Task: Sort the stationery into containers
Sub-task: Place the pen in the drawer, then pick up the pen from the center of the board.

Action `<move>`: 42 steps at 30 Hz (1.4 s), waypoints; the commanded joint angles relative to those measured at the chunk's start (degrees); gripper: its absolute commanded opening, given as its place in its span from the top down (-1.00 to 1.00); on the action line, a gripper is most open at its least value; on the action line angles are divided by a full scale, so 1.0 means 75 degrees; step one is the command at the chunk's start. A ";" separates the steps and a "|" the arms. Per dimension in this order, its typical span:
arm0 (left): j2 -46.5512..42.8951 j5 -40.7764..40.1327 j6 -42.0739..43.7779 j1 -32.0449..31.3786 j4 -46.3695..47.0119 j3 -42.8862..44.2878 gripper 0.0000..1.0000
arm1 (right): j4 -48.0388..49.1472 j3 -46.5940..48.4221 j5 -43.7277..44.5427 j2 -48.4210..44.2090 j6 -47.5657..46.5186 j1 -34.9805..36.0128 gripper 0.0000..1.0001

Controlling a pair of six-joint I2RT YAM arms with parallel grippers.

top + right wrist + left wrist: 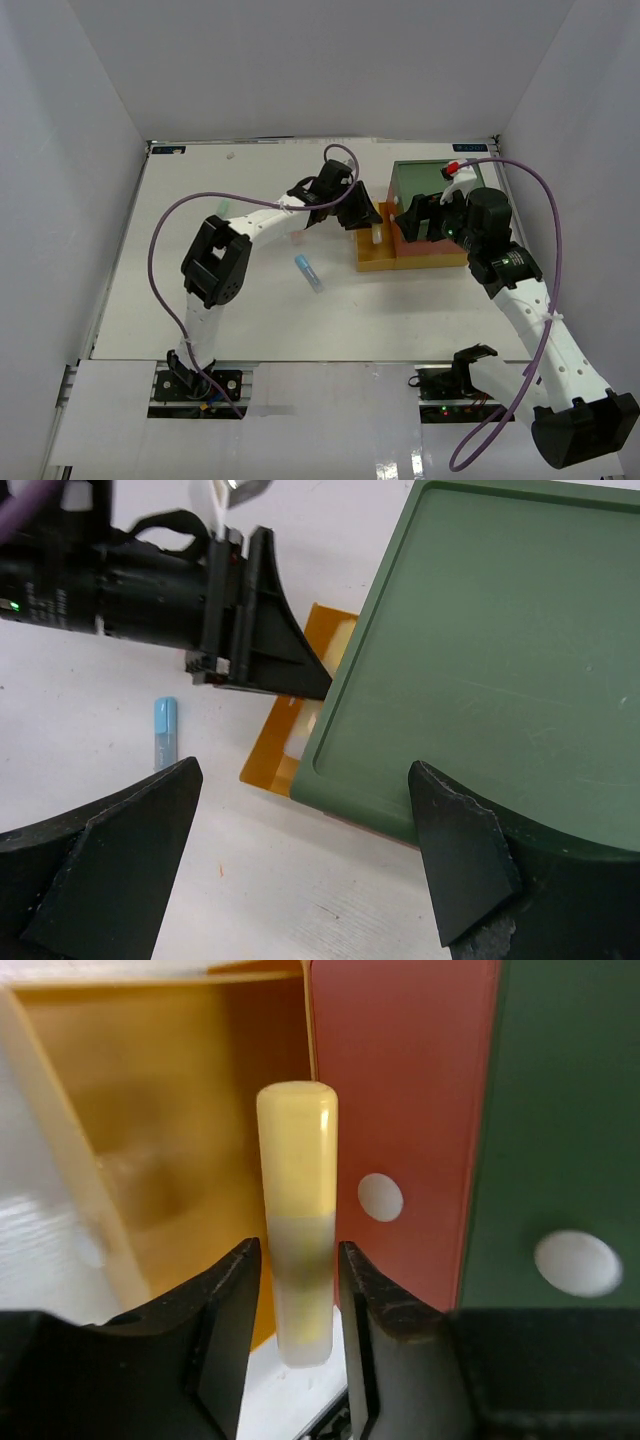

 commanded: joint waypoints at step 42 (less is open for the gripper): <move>-0.1398 -0.4264 -0.1239 -0.0150 -0.3785 -0.2452 -0.08 | 0.0330 -0.0395 -0.0005 -0.0524 -0.0002 0.0014 -0.80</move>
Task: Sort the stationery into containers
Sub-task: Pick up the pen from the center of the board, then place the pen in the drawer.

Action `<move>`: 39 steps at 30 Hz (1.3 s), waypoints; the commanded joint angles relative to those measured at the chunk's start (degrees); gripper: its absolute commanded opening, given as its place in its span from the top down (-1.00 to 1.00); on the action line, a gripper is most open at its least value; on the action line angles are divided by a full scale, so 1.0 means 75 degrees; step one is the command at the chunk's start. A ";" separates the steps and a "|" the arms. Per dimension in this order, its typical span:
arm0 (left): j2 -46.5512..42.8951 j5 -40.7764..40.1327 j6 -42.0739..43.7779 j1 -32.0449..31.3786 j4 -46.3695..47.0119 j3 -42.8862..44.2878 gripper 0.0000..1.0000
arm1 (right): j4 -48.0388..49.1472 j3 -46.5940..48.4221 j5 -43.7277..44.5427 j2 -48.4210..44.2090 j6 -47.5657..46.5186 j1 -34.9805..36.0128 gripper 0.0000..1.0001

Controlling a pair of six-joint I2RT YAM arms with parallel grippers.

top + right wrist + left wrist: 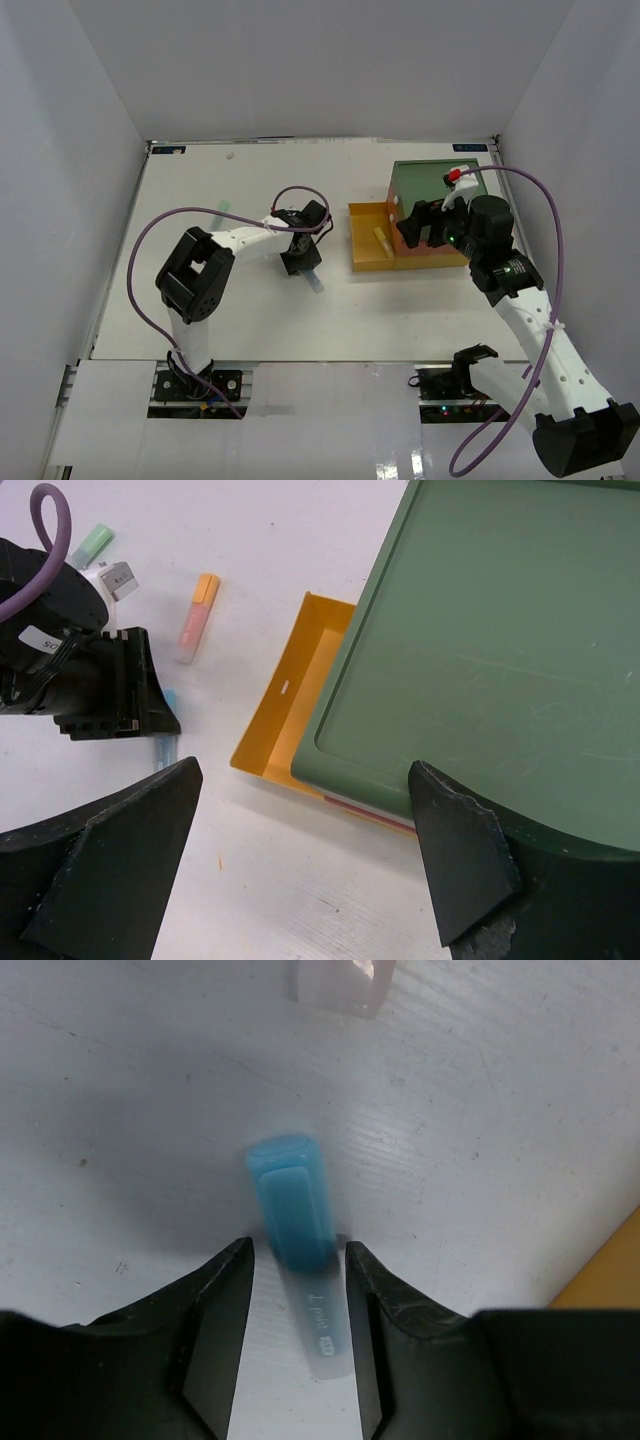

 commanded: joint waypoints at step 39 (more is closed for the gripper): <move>0.0320 0.2161 0.1950 0.0133 0.1760 0.3084 -0.81 | 0.0263 -0.0163 0.0098 -0.0262 -0.0023 0.0014 -0.80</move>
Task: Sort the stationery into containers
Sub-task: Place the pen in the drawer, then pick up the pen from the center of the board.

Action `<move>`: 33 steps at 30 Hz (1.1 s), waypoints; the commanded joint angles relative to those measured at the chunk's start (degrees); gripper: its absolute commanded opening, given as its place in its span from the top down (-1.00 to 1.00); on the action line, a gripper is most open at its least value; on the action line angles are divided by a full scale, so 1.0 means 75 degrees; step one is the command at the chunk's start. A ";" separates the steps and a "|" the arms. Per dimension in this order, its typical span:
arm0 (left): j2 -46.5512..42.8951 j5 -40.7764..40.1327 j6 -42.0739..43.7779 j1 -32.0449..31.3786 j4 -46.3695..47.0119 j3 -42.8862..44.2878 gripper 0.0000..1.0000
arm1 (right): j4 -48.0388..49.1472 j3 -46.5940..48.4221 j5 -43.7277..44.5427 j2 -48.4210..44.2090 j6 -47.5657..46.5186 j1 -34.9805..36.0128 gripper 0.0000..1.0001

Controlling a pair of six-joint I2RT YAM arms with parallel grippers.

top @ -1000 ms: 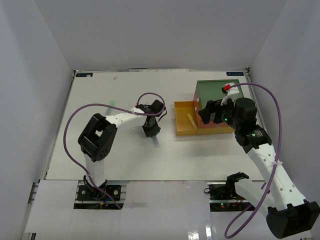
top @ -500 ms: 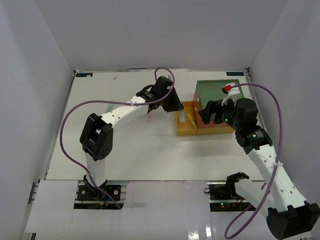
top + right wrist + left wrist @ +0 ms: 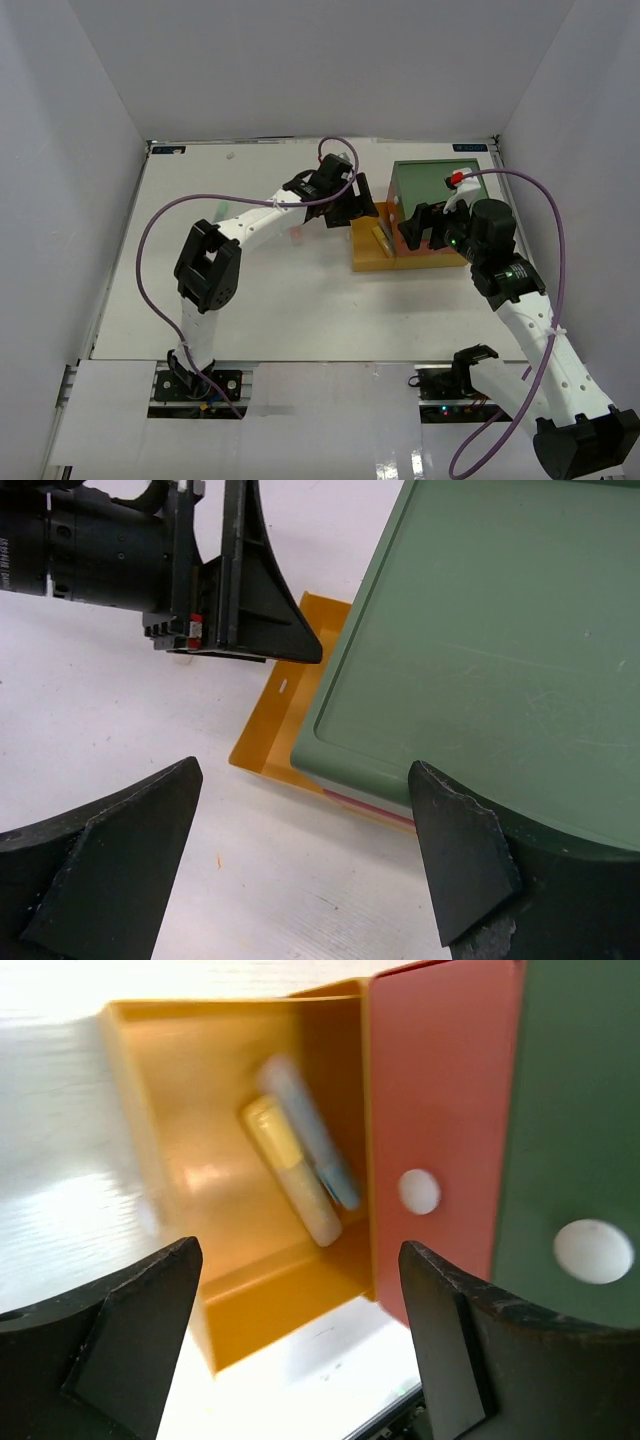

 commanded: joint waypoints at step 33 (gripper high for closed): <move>0.1068 -0.1677 0.0952 0.2058 -0.1854 -0.0108 0.34 | 0.0265 -0.0105 0.0028 0.0027 -0.0034 0.0014 -0.80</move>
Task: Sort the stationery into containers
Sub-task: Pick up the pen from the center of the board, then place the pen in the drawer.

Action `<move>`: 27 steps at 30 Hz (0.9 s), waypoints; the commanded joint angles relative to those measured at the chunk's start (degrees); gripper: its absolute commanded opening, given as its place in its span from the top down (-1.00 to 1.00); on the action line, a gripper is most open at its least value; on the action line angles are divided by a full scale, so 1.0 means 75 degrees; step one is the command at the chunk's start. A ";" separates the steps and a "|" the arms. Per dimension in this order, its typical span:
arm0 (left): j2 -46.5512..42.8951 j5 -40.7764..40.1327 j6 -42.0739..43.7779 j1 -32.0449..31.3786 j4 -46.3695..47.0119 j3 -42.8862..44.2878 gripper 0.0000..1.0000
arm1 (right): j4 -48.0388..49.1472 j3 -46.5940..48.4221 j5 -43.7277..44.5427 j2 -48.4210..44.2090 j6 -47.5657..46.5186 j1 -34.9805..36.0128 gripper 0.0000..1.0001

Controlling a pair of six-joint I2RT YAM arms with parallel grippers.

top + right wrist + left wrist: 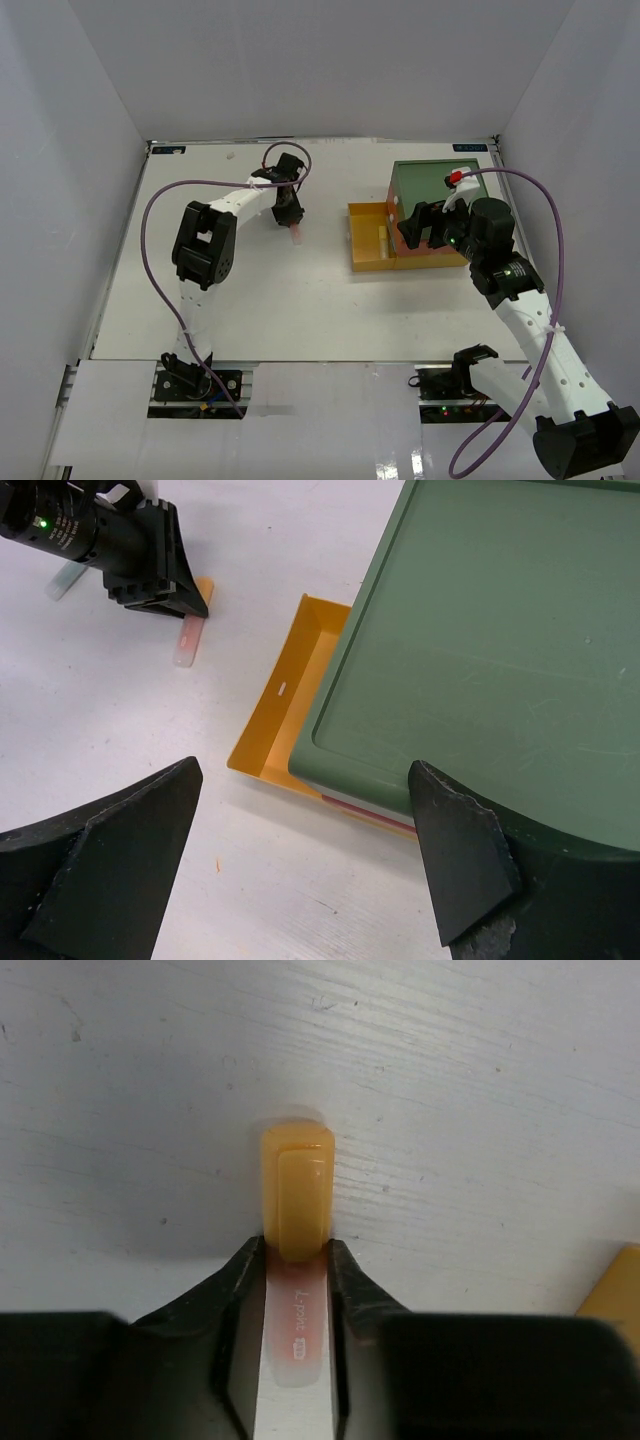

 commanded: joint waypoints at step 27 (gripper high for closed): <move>-0.1089 0.3281 -0.1152 -0.2008 0.1310 0.0966 0.71 | 0.0161 -0.0114 0.0028 -0.0119 -0.0020 0.0014 -0.81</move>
